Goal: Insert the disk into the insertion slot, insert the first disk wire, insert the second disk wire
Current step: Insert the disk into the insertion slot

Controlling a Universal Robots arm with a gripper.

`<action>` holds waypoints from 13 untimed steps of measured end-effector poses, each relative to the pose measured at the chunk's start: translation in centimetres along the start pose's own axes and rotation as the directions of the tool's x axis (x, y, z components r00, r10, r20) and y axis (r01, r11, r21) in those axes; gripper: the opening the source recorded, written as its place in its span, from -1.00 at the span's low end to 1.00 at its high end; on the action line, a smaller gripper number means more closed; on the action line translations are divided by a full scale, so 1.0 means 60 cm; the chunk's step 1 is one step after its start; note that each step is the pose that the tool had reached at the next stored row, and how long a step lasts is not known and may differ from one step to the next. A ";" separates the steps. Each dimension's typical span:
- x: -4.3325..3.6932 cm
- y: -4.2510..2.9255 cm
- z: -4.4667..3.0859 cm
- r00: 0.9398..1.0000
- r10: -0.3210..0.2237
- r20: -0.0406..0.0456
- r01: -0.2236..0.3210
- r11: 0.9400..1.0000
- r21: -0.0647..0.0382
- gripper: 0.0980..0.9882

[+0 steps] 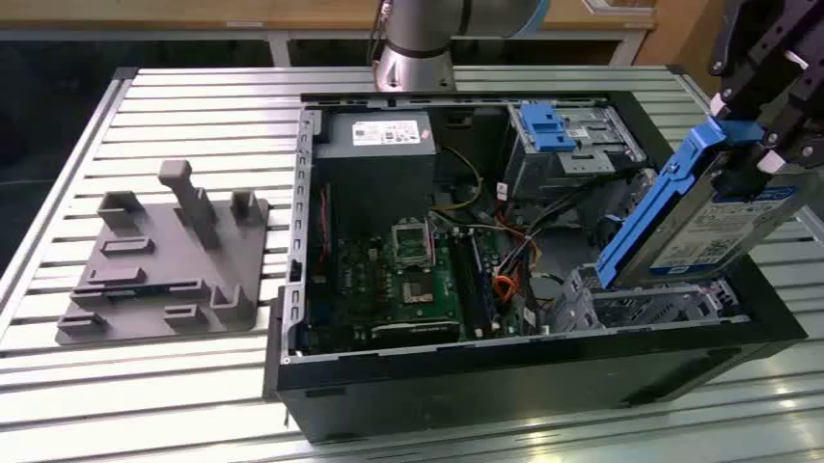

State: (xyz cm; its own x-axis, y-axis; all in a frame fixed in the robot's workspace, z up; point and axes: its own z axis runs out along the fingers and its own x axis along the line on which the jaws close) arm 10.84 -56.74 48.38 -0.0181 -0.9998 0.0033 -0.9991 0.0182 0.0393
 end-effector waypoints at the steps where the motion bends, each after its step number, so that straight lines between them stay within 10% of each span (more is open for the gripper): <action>1: 0.000 0.000 0.000 1.000 0.000 0.000 0.000 1.000 0.000 -0.41; 13: 0.000 0.000 0.000 1.000 0.000 0.001 0.000 1.000 0.000 -0.41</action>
State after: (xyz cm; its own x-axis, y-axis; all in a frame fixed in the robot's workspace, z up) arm 10.84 -56.74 48.40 -0.0181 -0.9998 0.0021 -0.9991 0.0181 0.0393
